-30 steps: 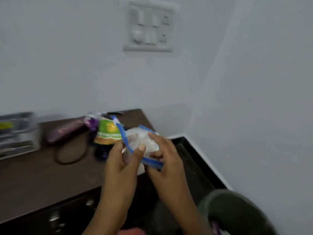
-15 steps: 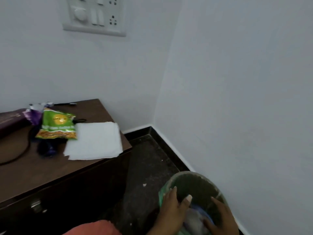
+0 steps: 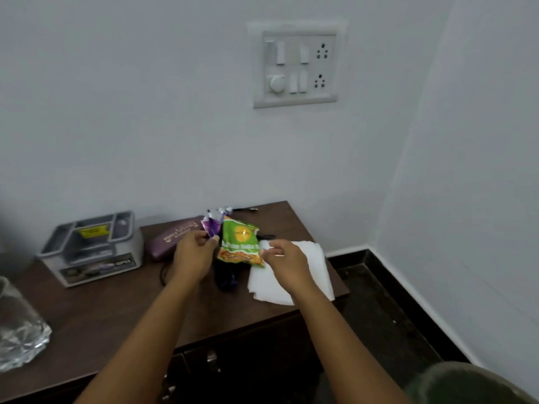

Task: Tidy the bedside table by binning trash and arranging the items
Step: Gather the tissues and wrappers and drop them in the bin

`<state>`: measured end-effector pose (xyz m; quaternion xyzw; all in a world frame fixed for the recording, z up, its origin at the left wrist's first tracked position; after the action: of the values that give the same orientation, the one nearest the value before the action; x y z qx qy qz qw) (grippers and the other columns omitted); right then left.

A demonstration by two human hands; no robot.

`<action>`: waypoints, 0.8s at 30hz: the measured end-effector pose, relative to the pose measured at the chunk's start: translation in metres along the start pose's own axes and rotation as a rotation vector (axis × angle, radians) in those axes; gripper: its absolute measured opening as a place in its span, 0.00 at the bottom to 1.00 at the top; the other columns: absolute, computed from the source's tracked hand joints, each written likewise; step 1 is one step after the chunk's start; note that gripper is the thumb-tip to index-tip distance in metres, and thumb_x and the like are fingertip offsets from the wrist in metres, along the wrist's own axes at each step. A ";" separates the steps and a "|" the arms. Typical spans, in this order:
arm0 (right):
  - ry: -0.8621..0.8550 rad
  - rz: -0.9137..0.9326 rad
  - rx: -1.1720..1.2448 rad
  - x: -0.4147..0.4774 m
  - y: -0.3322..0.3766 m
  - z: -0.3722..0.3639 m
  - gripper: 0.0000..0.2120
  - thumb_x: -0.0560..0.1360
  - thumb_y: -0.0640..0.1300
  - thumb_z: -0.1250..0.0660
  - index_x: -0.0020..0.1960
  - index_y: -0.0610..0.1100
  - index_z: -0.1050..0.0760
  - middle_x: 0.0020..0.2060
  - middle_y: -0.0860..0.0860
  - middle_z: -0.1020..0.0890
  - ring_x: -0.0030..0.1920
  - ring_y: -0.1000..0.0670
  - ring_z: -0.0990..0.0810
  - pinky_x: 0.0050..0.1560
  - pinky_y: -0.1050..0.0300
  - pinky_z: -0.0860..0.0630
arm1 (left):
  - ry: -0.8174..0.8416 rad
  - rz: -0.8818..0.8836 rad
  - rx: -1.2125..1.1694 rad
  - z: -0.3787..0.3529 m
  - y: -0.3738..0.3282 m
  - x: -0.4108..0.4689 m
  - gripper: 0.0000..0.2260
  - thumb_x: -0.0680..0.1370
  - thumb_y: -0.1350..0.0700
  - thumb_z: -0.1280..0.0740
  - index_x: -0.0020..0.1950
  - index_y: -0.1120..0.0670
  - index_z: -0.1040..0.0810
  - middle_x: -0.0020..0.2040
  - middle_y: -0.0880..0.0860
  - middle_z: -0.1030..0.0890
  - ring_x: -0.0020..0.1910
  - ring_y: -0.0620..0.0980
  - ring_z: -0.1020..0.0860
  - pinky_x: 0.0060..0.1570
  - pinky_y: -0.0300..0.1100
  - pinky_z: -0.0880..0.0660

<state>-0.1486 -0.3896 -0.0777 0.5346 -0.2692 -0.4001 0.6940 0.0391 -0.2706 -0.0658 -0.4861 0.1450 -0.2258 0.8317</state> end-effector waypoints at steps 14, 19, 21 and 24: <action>-0.120 0.053 0.196 -0.013 0.006 0.003 0.11 0.74 0.37 0.32 0.54 0.47 0.25 0.49 0.49 0.19 0.48 0.53 0.19 0.39 0.67 0.25 | 0.150 -0.072 -0.334 -0.019 -0.019 -0.040 0.09 0.74 0.63 0.32 0.54 0.57 0.21 0.45 0.55 0.16 0.44 0.50 0.18 0.42 0.41 0.21; -0.239 0.088 0.274 -0.080 -0.011 0.080 0.12 0.73 0.35 0.32 0.53 0.47 0.22 0.45 0.52 0.16 0.44 0.57 0.17 0.38 0.66 0.23 | 0.259 -0.131 -0.520 -0.066 -0.042 -0.112 0.08 0.72 0.64 0.30 0.50 0.56 0.18 0.41 0.53 0.15 0.39 0.47 0.17 0.37 0.36 0.21; -0.328 0.077 0.263 -0.113 -0.036 0.124 0.12 0.71 0.32 0.31 0.51 0.46 0.22 0.42 0.51 0.15 0.42 0.56 0.16 0.39 0.64 0.22 | 0.366 -0.117 -0.557 -0.109 -0.041 -0.152 0.08 0.72 0.65 0.30 0.48 0.55 0.18 0.40 0.53 0.14 0.39 0.46 0.17 0.39 0.37 0.21; -0.473 0.013 0.216 -0.172 -0.089 0.194 0.14 0.66 0.32 0.27 0.48 0.44 0.22 0.38 0.51 0.14 0.38 0.55 0.16 0.35 0.66 0.23 | 0.569 -0.075 -0.497 -0.184 -0.030 -0.221 0.10 0.68 0.63 0.26 0.45 0.51 0.16 0.40 0.52 0.14 0.41 0.50 0.17 0.45 0.46 0.20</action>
<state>-0.4199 -0.3567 -0.0988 0.4952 -0.4686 -0.4785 0.5534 -0.2417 -0.3054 -0.1243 -0.5958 0.4024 -0.3400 0.6062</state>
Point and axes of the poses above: each hand's wrist, its own x-axis towards the middle knuckle, its own z-axis out of the back of the hand, y = z × x, the point moved 10 cm from there along x, towards the middle knuckle
